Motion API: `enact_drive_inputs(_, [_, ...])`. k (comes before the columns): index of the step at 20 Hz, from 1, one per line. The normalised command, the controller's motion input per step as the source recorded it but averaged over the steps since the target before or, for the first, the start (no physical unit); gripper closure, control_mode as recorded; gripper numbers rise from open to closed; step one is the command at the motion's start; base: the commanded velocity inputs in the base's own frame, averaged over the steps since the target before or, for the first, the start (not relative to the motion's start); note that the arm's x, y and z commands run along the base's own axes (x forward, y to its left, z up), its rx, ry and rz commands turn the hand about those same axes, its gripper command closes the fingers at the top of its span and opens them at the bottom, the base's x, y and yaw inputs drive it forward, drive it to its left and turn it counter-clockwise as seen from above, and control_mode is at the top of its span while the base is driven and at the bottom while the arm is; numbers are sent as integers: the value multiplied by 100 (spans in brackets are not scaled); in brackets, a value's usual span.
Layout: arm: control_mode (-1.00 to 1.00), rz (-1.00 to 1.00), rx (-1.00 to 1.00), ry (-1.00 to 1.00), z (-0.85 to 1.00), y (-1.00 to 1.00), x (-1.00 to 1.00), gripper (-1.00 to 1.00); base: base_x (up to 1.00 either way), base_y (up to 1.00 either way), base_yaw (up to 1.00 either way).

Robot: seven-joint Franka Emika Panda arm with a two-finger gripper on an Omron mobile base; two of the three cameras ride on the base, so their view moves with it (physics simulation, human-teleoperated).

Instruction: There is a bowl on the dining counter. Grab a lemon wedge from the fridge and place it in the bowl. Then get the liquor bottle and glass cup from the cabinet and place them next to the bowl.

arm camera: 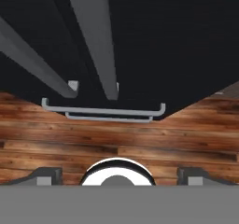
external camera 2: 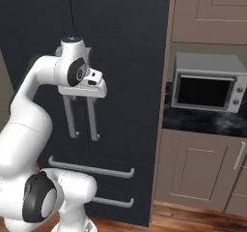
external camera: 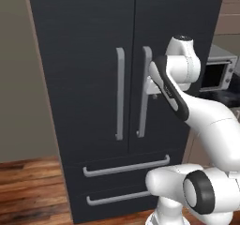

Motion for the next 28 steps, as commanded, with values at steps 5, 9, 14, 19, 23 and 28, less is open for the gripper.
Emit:
enact_drive_inputs(5, [100,0,0,0,0,0,0,-100,-42,41,0])
enact_drive_inputs(9, [100,0,0,0,0,0,0,-100,-15,27,0])
enact_drive_inputs(14, [100,0,0,0,0,0,0,-100,0,20,0])
enact_drive_inputs(19, [100,0,0,0,0,0,0,-100,-17,16,0])
enact_drive_inputs(23, [100,0,0,0,0,0,0,-100,-23,22,0])
enact_drive_inputs(28, [100,0,0,0,0,0,0,-100,-27,21,0])
